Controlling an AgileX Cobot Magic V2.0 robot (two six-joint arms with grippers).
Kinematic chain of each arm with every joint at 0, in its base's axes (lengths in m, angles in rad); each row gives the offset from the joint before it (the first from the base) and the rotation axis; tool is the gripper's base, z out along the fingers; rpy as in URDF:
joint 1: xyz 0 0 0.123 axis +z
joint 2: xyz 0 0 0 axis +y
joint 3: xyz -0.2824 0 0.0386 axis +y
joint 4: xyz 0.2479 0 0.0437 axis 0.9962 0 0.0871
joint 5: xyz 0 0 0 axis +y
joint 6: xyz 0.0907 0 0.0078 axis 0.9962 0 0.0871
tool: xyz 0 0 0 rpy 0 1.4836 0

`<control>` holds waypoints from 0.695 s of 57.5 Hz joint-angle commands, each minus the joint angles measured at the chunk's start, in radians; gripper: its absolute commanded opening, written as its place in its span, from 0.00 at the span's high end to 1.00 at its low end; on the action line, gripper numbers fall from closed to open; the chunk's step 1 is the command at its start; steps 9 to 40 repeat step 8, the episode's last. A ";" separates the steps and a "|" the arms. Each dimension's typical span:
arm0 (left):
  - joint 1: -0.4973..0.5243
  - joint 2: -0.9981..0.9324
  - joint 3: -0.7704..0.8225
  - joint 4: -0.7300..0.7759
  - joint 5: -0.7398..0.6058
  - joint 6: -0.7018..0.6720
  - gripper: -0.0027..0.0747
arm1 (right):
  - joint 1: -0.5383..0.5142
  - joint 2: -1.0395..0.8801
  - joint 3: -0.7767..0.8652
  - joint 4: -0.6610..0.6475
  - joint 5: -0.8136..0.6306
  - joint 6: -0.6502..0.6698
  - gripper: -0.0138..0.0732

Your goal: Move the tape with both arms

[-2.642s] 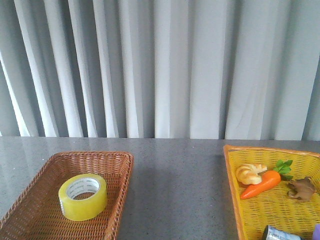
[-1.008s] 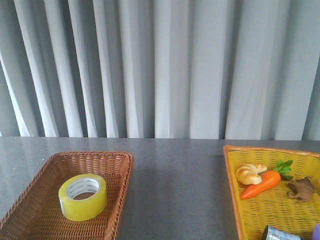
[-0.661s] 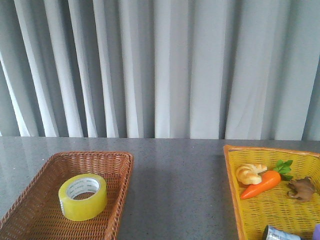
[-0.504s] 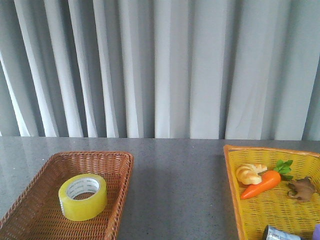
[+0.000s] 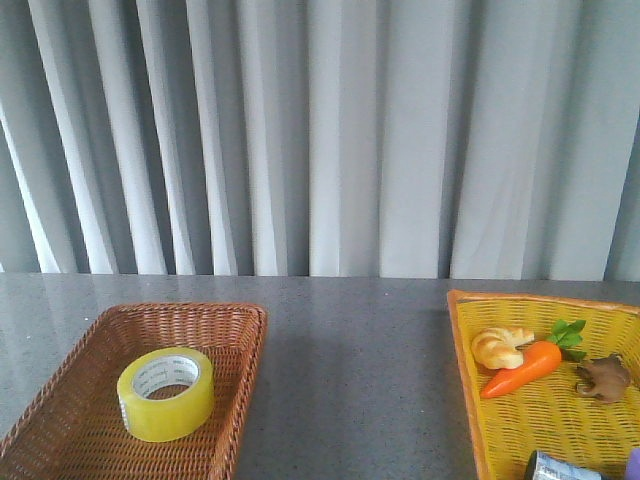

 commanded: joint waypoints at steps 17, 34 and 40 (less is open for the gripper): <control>0.002 -0.015 -0.008 -0.004 -0.069 -0.008 0.97 | -0.006 -0.008 0.003 -0.003 -0.076 -0.003 0.85; 0.002 -0.015 -0.008 -0.004 -0.069 -0.008 0.97 | -0.006 -0.008 0.003 -0.003 -0.076 -0.003 0.85; 0.002 -0.015 -0.008 -0.004 -0.069 -0.008 0.97 | -0.006 -0.008 0.003 -0.003 -0.076 -0.003 0.85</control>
